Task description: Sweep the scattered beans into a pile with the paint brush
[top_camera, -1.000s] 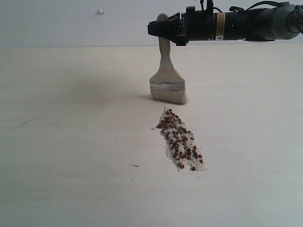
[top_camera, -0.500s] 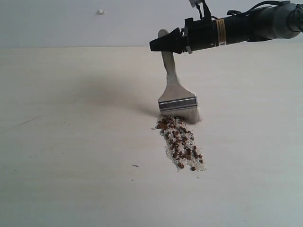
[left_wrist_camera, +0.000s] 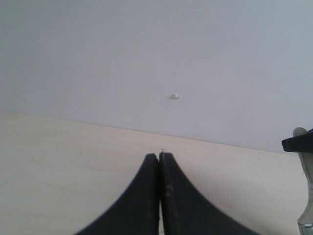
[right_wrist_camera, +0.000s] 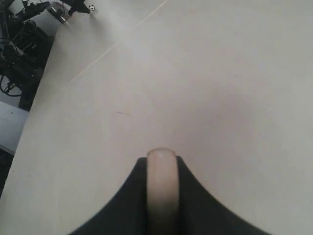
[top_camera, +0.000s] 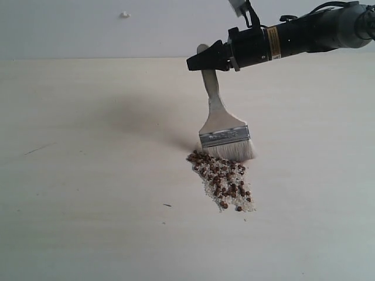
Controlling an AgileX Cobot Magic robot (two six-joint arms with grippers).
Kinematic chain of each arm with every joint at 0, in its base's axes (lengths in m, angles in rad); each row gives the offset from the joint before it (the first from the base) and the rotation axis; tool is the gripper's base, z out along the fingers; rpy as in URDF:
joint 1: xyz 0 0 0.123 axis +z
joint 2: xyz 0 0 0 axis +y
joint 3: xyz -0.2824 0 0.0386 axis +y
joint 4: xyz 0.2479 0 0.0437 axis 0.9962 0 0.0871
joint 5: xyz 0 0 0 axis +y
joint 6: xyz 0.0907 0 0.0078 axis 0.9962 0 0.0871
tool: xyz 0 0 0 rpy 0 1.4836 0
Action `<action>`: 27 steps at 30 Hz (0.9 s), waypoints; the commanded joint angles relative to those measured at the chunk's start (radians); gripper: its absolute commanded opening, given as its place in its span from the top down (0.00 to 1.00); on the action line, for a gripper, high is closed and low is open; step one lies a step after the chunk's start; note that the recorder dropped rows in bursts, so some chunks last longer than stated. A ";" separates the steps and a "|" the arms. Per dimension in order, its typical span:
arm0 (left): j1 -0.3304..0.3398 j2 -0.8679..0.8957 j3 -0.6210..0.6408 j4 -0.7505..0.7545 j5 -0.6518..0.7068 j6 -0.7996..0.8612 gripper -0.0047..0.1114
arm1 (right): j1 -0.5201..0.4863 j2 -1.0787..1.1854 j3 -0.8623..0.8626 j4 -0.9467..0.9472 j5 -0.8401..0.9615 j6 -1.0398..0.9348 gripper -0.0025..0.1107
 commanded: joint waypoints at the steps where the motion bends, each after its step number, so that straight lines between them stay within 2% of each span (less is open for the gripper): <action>1: 0.000 -0.004 0.003 -0.003 0.000 0.000 0.96 | -0.005 -0.036 -0.002 -0.001 0.000 -0.058 0.98; 11: 0.000 -0.004 0.003 -0.003 0.000 0.000 0.96 | -0.006 -0.107 -0.003 0.075 0.000 -0.165 0.98; 17: 0.000 -0.004 0.003 -0.003 0.000 0.000 0.96 | 0.004 -0.107 -0.003 0.137 0.000 -0.312 0.98; 22: 0.000 -0.004 0.003 -0.003 0.000 0.000 0.96 | 0.013 -0.071 -0.003 0.212 0.000 -0.368 0.98; 27: 0.000 -0.004 0.003 -0.003 0.000 0.000 0.96 | 0.030 -0.004 -0.003 0.210 0.000 -0.375 0.98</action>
